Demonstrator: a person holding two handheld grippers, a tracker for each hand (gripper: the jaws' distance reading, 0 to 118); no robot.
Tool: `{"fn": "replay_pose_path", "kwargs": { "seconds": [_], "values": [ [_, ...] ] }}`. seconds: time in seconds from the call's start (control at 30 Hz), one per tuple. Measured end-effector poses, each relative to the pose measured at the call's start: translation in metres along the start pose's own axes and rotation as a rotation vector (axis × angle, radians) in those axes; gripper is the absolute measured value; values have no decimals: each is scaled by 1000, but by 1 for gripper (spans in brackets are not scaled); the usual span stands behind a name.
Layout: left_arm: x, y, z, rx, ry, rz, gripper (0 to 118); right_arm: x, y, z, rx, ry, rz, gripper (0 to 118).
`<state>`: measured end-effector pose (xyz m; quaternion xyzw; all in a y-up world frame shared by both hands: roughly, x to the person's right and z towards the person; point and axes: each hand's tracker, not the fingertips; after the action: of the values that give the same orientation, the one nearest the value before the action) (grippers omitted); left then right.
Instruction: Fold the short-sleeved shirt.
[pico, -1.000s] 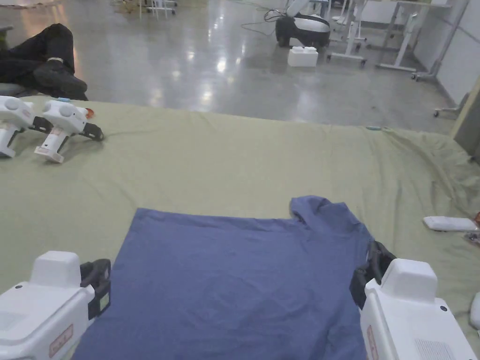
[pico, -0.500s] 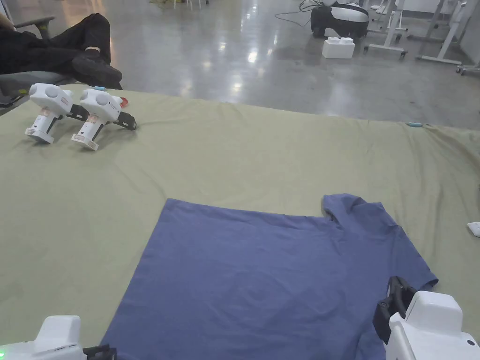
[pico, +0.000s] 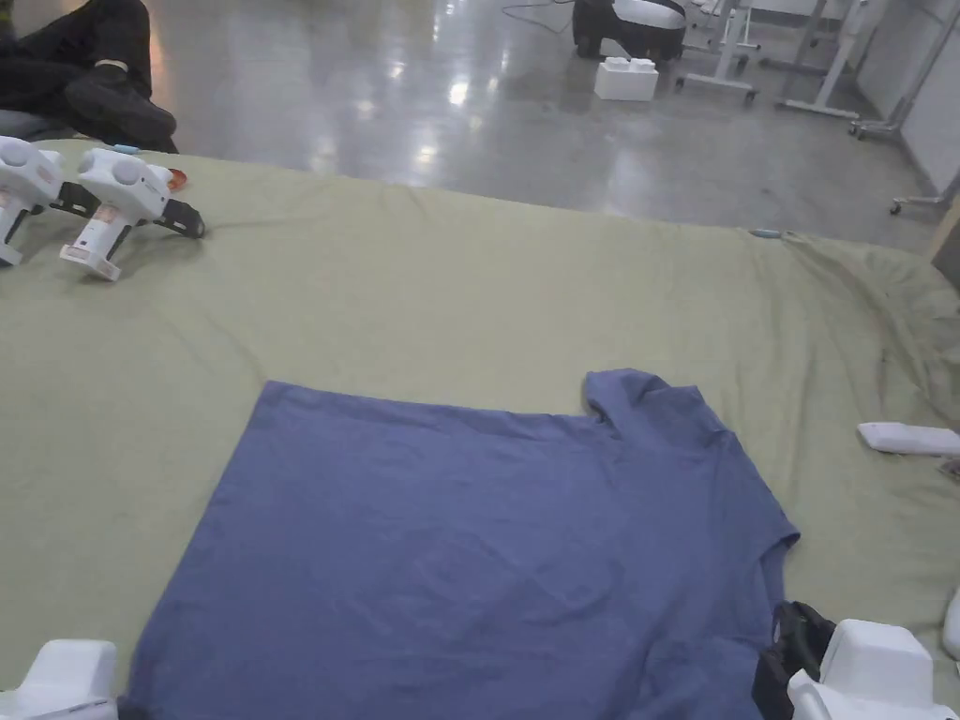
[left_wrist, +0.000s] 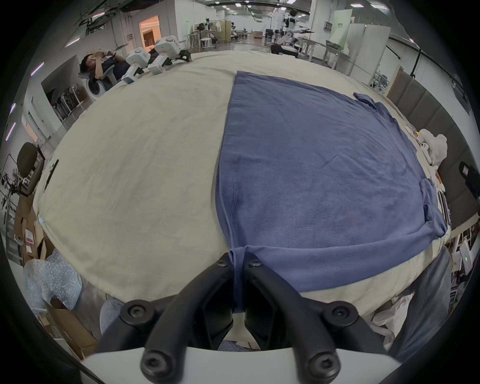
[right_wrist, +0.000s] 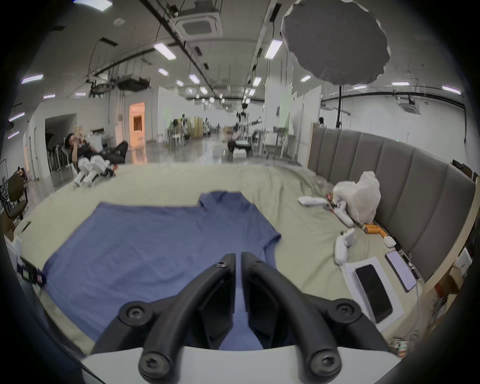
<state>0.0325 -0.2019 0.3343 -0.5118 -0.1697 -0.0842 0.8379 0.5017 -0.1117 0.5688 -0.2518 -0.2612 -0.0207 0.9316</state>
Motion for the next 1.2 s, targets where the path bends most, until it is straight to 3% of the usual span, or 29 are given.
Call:
{"fn": "replay_pose_path", "kwargs": {
  "seconds": [0.03, 0.1, 0.13, 0.17, 0.4, 0.5, 0.57, 0.63, 0.7, 0.73, 0.93, 1.2],
  "values": [
    [-1, 0, 2, 4, -2, 2, 3, 9, -1, -1, -70, -16, 36, 13],
    [-3, 0, 5, 14, -11, 1, 3, 24, -7, -3, -191, -17, 76, 60],
    [-4, 0, 6, 18, -12, 2, 3, 33, -13, -3, -231, -7, 67, 75],
    [-5, -1, 9, 22, -10, 2, 3, 42, -18, -2, -282, -2, 63, 79],
    [-11, -1, 13, 37, -33, 32, 3, 58, -67, -8, -534, 18, 77, 79],
    [-11, -2, 11, 35, -33, 31, 3, 58, -85, -21, -599, 41, 26, 74],
    [-11, -2, 10, 34, -31, 28, 3, 57, -89, -29, -631, 49, 18, 53],
    [-11, -3, 9, 35, -34, 31, 3, 58, -84, -31, -617, 118, -32, 35],
    [-11, -4, 9, 33, -36, 33, 3, 56, -81, -35, -622, 110, -20, 13],
    [-11, -4, 8, 32, -36, 33, 3, 54, -81, -37, -629, 122, -11, 10],
    [-13, -5, 13, 48, -45, 34, 3, 46, -71, -27, -636, 106, 32, 7],
    [-15, 38, 36, 175, -99, 27, 3, 48, -9, -6, -439, 127, -5, 7]
  ]
}}
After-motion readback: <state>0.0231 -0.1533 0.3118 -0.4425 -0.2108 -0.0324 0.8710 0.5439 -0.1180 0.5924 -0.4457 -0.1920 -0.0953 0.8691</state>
